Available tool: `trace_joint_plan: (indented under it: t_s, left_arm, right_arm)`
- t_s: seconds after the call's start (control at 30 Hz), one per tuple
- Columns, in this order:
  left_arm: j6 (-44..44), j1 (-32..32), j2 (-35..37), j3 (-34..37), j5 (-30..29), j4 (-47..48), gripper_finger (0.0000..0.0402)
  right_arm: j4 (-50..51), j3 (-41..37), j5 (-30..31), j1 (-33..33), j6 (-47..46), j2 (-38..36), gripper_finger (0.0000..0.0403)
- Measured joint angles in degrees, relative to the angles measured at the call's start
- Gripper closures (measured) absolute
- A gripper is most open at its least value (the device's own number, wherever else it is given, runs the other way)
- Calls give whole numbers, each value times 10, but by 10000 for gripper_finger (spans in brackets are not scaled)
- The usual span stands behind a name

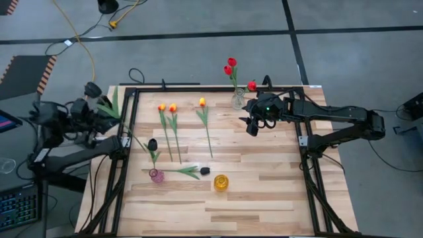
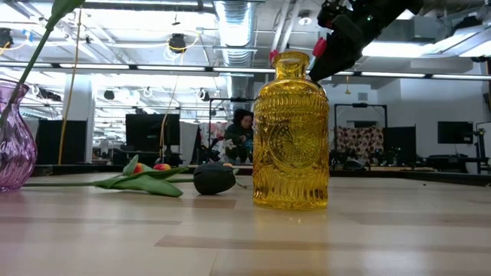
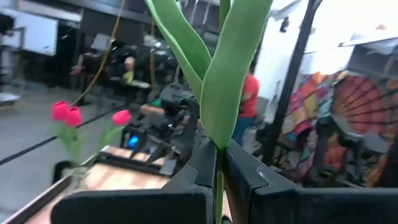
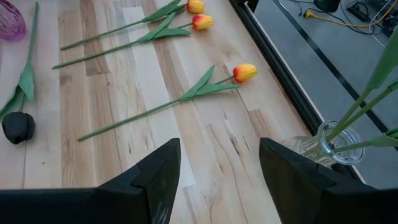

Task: Sort flowers into vase by color
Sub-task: Put the top black flower into the purple vase

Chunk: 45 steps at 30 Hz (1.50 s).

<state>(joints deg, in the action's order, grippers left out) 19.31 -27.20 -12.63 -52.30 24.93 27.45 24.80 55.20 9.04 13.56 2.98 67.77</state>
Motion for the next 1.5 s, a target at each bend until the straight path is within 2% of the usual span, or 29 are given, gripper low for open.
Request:
trace_joint_plan:
  t_s: [0.13, 0.27, 0.6, 0.67, 0.73, 0.93, 1.03, 1.2, 1.33, 1.5]
  left_arm:
    - [-24, 0, -61, -86, -32, 78, 401]
    - [-45, 0, -117, -145, -29, 106, 401]
    - [-92, 11, -170, -149, -21, 110, 401]
    - [-100, 43, -171, -149, -40, 110, 401]
    - [-109, 93, -170, -149, -85, 109, 401]
    - [-115, 278, -170, -149, -287, 130, 401]
    - [-106, 342, -174, -149, -351, 138, 401]
    - [-90, 370, -173, -149, -374, 135, 401]
    - [-76, 370, -174, -149, -346, 136, 401]
    - [-53, 370, -177, -146, -338, 143, 401]
  right_arm:
    - [0, 0, 0, 0, 0, 0, 157]
    - [0, 0, 0, 0, 0, 0, 157]
    - [0, 0, 0, 0, 0, 0, 157]
    - [0, 0, 0, 0, 0, 0, 157]
    - [0, 0, 0, 0, 0, 0, 157]
    - [0, 0, 0, 0, 0, 0, 157]
    - [0, 0, 0, 0, 0, 0, 157]
    - [0, 0, 0, 0, 0, 0, 157]
    - [0, 0, 0, 0, 0, 0, 157]
    - [0, 0, 0, 0, 0, 0, 157]
